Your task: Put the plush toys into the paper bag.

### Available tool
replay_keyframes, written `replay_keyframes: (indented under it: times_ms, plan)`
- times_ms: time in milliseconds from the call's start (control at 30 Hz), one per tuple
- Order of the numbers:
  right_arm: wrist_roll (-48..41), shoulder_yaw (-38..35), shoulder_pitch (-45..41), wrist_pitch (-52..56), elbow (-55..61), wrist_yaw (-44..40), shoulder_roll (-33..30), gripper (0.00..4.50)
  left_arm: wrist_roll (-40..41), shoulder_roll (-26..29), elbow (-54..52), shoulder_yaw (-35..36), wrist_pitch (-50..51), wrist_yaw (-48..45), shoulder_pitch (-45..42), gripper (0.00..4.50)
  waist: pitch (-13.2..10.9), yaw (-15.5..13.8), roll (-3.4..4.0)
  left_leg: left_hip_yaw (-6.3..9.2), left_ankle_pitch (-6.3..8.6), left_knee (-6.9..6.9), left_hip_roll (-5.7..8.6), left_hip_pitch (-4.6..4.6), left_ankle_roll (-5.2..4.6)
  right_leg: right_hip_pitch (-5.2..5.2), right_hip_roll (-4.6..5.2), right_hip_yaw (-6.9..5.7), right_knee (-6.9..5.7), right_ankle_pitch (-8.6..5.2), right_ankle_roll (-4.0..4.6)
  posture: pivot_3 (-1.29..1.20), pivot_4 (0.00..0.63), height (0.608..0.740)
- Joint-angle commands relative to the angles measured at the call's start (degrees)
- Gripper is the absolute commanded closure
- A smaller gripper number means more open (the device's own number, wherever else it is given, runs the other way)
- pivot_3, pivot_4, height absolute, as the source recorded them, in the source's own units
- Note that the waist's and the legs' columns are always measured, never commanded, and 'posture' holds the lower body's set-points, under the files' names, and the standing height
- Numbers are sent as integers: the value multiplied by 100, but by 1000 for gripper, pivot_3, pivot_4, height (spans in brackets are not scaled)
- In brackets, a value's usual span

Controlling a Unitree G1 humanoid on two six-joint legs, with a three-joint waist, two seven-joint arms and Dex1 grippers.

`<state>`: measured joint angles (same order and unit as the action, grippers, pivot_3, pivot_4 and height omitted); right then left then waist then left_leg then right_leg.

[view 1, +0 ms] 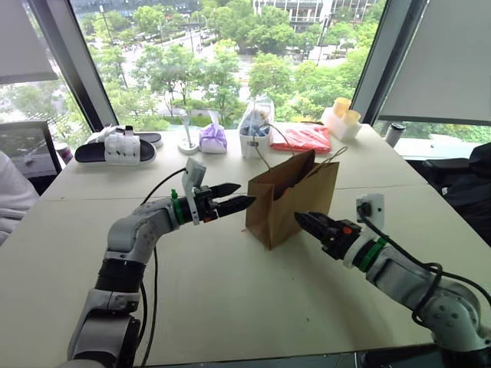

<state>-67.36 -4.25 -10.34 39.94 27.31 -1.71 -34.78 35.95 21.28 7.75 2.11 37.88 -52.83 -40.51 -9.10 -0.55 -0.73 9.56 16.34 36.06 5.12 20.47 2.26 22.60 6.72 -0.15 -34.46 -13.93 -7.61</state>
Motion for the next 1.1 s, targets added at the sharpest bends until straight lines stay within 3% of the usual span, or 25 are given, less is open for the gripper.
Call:
replay_keyframes:
  times_ms: [33, 367, 500, 633, 867, 1100]
  plan:
    - [304, 90, -231, 85, 52, -131, 142, 4389, -118, 49, -240, 20, -294, -59, 62, 0, 0, -1, 0, 1, 0, 0, 0, 0, 0, 0, 0, 0, 0, 0, 0, 0, 150, 740]
    - [904, 270, -814, 355, -425, -300, 792, 4455, -844, -142, -82, -811, -1106, -556, 169, 0, 1, -11, 1, 2, 0, 0, 0, 0, 0, 0, 0, 0, 2, 1, 2, 0, 150, 740]
    - [1040, 213, -873, 389, -508, -387, 973, 4455, -1027, -341, -127, -888, -1259, -325, 160, 0, 1, 1, 2, 2, 0, -2, 0, -1, 0, 2, 1, 1, 3, 2, 2, 0, 150, 740]
    - [1188, 155, -816, 422, -504, -418, 1062, 4455, -1092, -353, 6, -580, -1424, -82, -1, 0, 1, 4, 2, 2, 0, -2, 0, -2, 0, 2, 0, 1, 1, 2, 2, 0, 150, 740]
    - [1342, -30, -814, 497, -533, -549, 1059, 4455, -713, 348, -106, -112, -873, -337, -75, 0, 2, 84, 3, 3, 0, -5, -1, -1, 0, 7, -1, 1, -4, 2, 1, 0, 150, 740]
    - [1484, -104, -908, 567, -619, -673, 1122, 4455, -1066, 117, 388, -330, -1272, -297, -172, 0, 2, 96, 3, 4, 0, -2, 1, -2, 0, 2, 0, 0, -2, 2, 1, 0, 150, 740]
